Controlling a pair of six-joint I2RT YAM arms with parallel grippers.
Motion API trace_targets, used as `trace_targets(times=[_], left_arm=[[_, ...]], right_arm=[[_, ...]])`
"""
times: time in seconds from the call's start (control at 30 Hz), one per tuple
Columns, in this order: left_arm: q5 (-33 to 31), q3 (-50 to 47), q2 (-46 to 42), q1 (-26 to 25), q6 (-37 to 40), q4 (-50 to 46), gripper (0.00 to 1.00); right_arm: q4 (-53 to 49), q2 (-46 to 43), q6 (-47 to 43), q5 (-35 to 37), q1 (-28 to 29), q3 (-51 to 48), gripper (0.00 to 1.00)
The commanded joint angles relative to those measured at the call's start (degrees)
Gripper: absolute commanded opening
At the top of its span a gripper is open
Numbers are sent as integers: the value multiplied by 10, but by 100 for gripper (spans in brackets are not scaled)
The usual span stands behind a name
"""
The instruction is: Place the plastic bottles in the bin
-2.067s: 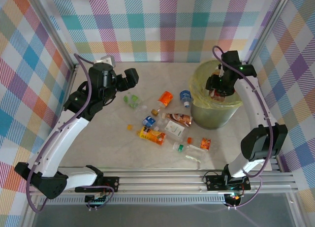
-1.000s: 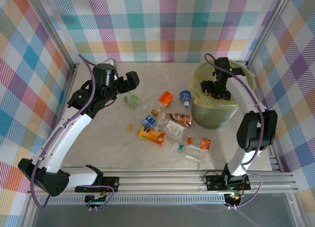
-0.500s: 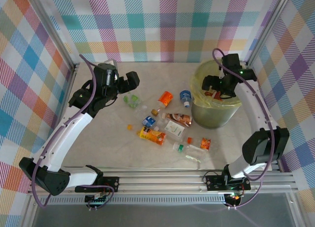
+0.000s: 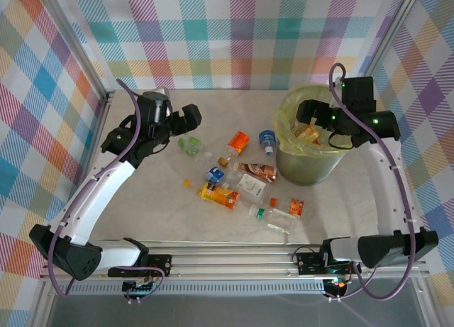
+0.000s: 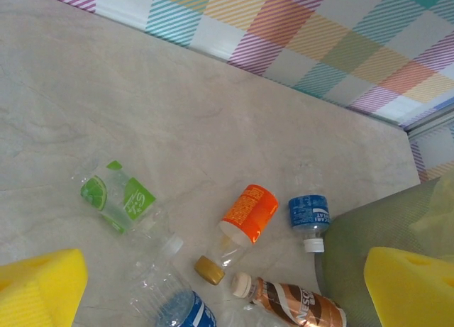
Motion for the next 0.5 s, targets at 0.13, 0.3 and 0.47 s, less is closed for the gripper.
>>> trace_targets(times=[0.13, 0.3, 0.47], left_arm=[[12, -14, 17, 12, -11, 2, 100], [24, -28, 33, 20, -23, 8, 100], [42, -60, 55, 30, -43, 13, 100]], right_arm=[[11, -55, 21, -67, -3, 22, 100], [16, -82, 30, -95, 8, 15, 100], [31, -111, 44, -108, 37, -11, 100]])
